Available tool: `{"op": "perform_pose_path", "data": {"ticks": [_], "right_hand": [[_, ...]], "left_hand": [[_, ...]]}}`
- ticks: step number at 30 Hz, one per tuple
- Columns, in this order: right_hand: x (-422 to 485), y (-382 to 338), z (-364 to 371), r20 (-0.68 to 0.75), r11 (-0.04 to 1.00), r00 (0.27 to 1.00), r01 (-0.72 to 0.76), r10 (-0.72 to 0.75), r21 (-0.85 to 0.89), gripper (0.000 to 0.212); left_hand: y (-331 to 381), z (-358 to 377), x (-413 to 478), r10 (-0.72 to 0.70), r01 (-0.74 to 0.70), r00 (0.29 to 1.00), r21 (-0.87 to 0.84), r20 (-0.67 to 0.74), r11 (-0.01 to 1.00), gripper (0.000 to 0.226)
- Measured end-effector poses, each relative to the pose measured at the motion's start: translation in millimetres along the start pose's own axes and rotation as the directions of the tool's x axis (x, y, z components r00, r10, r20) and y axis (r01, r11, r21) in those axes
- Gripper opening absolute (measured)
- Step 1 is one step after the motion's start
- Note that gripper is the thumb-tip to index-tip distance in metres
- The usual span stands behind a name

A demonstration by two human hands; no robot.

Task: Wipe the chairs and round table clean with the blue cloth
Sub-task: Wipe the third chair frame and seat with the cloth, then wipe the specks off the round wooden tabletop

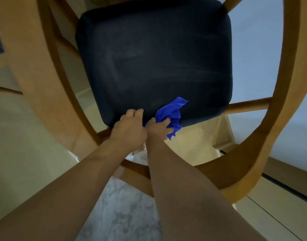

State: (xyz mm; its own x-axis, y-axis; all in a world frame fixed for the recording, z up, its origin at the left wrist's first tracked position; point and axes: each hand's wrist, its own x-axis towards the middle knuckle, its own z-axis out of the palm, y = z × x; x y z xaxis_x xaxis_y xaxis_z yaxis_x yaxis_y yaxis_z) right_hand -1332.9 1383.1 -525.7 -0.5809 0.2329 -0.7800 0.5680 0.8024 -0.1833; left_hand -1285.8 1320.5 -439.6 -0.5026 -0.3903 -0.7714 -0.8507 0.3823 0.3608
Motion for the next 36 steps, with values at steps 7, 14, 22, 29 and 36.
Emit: {"op": "perform_pose_path", "data": {"ticks": [7, 14, 22, 29, 36], "right_hand": [[-69.6, -23.8, 0.1, 0.190, 0.958, 0.948, 0.275, -0.255, -0.086, 0.017], [-171.3, -56.9, -16.2, -0.051, 0.796, 0.802, 0.597, -0.595, 0.103, 0.015], [-249.1, -119.3, -26.6, -0.141, 0.573, 0.581, 0.814, -0.801, 0.099, 0.028], [-269.6, -184.2, -14.4, -0.109, 0.480, 0.490, 0.871, -0.865, 0.104, 0.035], [-248.5, -255.0, -5.5, -0.094, 0.476, 0.491, 0.867, -0.866, 0.147, 0.035]], "left_hand": [[-25.4, -61.5, -40.8, 0.214, -0.216, 0.968, -0.002, -0.130, 0.976, 0.056], [-92.8, -133.7, -74.5, 0.398, -0.409, 0.899, -0.025, -0.184, 0.912, 0.057], [-129.0, -207.3, -83.0, 0.346, -0.411, 0.887, -0.183, -0.305, 0.893, 0.058], [-110.9, -263.6, -57.0, 0.325, -0.442, 0.847, -0.219, -0.420, 0.870, 0.057], [-84.2, -315.4, -4.2, 0.371, -0.470, 0.845, -0.204, -0.386, 0.859, 0.053]]}}
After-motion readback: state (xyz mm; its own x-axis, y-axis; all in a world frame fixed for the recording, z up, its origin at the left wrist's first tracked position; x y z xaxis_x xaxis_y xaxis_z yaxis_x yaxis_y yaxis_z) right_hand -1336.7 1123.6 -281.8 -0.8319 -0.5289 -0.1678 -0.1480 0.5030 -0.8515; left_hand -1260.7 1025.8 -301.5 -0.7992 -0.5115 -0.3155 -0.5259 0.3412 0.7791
